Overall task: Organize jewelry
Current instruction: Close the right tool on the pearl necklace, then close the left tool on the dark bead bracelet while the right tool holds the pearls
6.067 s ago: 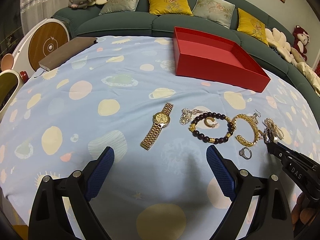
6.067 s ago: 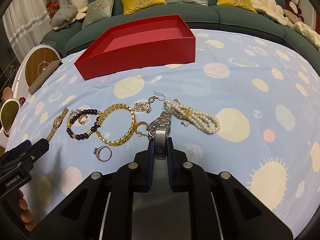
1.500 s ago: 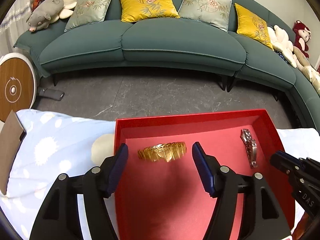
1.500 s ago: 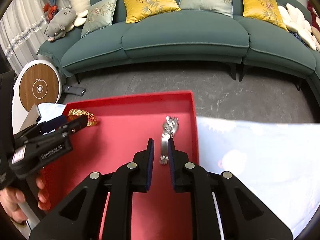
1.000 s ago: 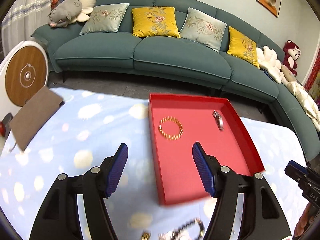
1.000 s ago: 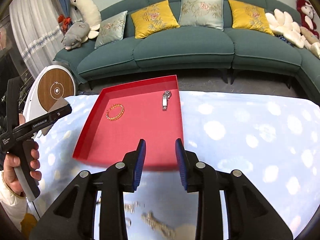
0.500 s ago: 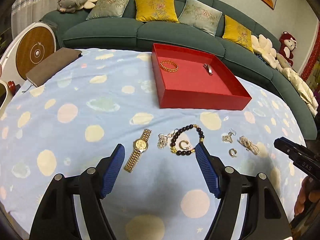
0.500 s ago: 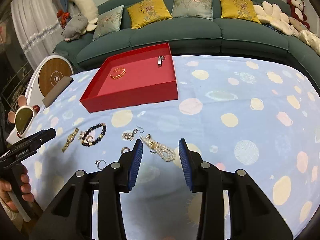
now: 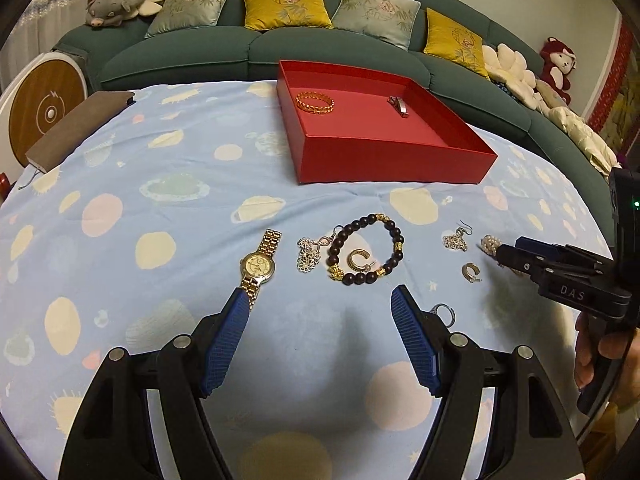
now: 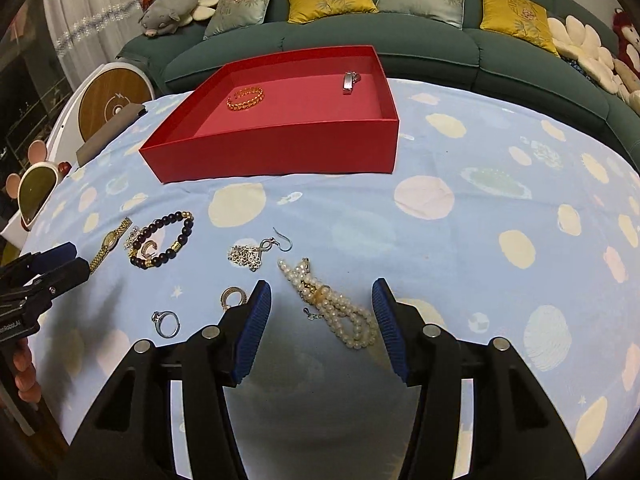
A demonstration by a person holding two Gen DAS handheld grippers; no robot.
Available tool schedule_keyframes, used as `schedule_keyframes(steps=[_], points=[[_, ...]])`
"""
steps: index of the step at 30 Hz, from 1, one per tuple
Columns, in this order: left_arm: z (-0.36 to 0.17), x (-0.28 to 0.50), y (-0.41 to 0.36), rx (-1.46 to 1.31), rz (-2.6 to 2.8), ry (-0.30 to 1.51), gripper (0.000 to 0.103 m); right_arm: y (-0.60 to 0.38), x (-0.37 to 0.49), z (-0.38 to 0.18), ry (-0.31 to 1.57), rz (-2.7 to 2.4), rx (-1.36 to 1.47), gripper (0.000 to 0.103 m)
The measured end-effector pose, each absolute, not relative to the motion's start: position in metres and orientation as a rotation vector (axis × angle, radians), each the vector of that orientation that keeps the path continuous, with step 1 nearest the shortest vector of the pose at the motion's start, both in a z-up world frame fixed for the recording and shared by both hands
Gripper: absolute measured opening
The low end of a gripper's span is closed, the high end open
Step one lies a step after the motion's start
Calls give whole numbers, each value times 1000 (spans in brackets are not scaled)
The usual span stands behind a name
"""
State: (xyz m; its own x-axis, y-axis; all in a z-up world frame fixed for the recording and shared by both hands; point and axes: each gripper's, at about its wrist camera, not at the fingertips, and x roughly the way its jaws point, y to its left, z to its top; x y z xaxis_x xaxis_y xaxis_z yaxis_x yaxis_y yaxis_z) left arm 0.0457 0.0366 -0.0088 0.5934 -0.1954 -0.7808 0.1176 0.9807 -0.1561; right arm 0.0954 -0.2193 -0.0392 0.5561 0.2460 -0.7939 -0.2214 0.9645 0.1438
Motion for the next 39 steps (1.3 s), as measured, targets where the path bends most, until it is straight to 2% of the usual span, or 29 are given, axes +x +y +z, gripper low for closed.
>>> schedule_keyframes(steps=[4, 6, 10, 12, 13, 15, 16, 30, 39], points=[[-13, 47, 32, -78, -188, 924, 71, -220, 101, -46, 964, 274, 42, 50], [-13, 47, 32, -80, -188, 922, 71, -220, 102, -47, 968, 270, 41, 45], [-14, 50, 31, -88, -183, 925, 71, -220, 102, -46, 965, 269, 34, 41], [-15, 52, 30, -88, -176, 931, 71, -219, 103, -47, 973, 274, 30, 31], [-15, 52, 30, -89, -173, 933, 71, -217, 102, -47, 974, 271, 21, 30], [-16, 54, 30, -89, -163, 936, 71, -215, 101, -47, 986, 277, 8, 17], [-17, 55, 30, -89, -159, 937, 71, -214, 100, -47, 995, 281, 8, 16], [-25, 78, 16, -105, -132, 944, 70, -207, 77, -27, 956, 267, 30, 15], [-12, 86, -16, -70, -184, 889, 69, -210, 73, -17, 933, 267, 57, 15]])
